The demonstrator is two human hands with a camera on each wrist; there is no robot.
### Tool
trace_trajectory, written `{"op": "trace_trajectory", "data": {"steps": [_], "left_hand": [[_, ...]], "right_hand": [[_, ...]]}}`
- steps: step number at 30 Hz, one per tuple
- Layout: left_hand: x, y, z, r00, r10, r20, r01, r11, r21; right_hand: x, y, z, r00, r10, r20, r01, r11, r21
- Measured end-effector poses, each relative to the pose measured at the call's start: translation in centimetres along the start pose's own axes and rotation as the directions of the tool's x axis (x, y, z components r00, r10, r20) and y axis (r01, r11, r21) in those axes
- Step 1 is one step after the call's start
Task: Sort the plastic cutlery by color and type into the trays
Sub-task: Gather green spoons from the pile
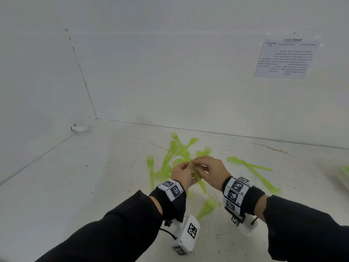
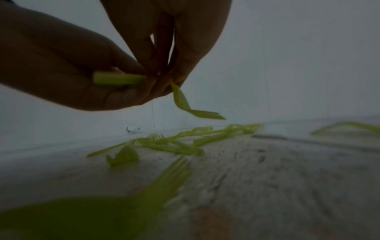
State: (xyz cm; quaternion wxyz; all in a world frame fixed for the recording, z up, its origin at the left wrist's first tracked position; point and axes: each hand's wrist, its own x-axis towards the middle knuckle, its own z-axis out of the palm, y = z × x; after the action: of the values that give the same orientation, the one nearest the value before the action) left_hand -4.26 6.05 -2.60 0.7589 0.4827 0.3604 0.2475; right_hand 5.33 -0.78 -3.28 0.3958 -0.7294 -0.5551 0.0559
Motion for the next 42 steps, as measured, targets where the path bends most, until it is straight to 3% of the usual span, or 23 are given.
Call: {"op": "trace_trajectory", "data": {"steps": [3, 6, 11, 15, 21, 24, 27, 30, 32, 42], "left_hand": [[-0.1, -0.3, -0.2, 1.0, 0.004, 0.01, -0.004, 1.0, 0.02], [-0.4, -0.5, -0.4, 0.999, 0.015, 0.034, -0.017, 0.999, 0.051], [-0.5, -0.7, -0.8, 0.999, -0.036, 0.025, 0.037, 0.999, -0.022], [-0.6, -0.8, -0.9, 0.993, -0.057, 0.1, 0.054, 0.998, 0.037], [-0.3, -0.7, -1.1, 0.998, -0.046, 0.049, 0.044, 0.999, 0.032], [-0.1, -0.8, -1.2, 0.998, -0.042, 0.04, 0.039, 0.996, 0.079], [-0.1, -1.0, -1.3, 0.999, -0.05, 0.005, 0.049, 0.996, 0.071], [-0.1, -1.0, -1.4, 0.998, -0.061, 0.009, 0.061, 0.996, 0.071], [-0.1, -1.0, -1.4, 0.999, -0.044, 0.015, 0.043, 0.996, 0.079], [0.1, -1.0, -2.3, 0.999, 0.007, -0.035, -0.005, 0.999, 0.049]], "right_hand": [[0.1, 0.0, -0.2, 0.998, 0.064, 0.016, -0.065, 0.997, 0.039], [0.4, -0.1, -0.6, 0.995, 0.072, 0.063, -0.067, 0.994, -0.087], [0.3, 0.0, -1.2, 0.995, -0.073, -0.064, 0.063, 0.987, -0.151], [-0.5, 0.1, -0.5, 0.986, -0.153, 0.067, 0.161, 0.977, -0.141], [-1.2, 0.2, 0.4, 0.979, -0.193, 0.066, 0.201, 0.966, -0.16], [-1.0, -0.7, 0.3, 0.994, -0.09, 0.06, 0.099, 0.979, -0.179], [-0.7, -1.4, 0.4, 0.99, 0.113, 0.079, -0.103, 0.988, -0.118], [-0.1, -1.5, 0.7, 0.931, 0.362, 0.034, -0.364, 0.93, 0.057], [0.3, -1.7, 0.8, 0.887, 0.461, 0.018, -0.461, 0.885, 0.066], [0.4, -2.5, 1.4, 0.885, 0.464, -0.032, -0.461, 0.885, 0.068]]}}
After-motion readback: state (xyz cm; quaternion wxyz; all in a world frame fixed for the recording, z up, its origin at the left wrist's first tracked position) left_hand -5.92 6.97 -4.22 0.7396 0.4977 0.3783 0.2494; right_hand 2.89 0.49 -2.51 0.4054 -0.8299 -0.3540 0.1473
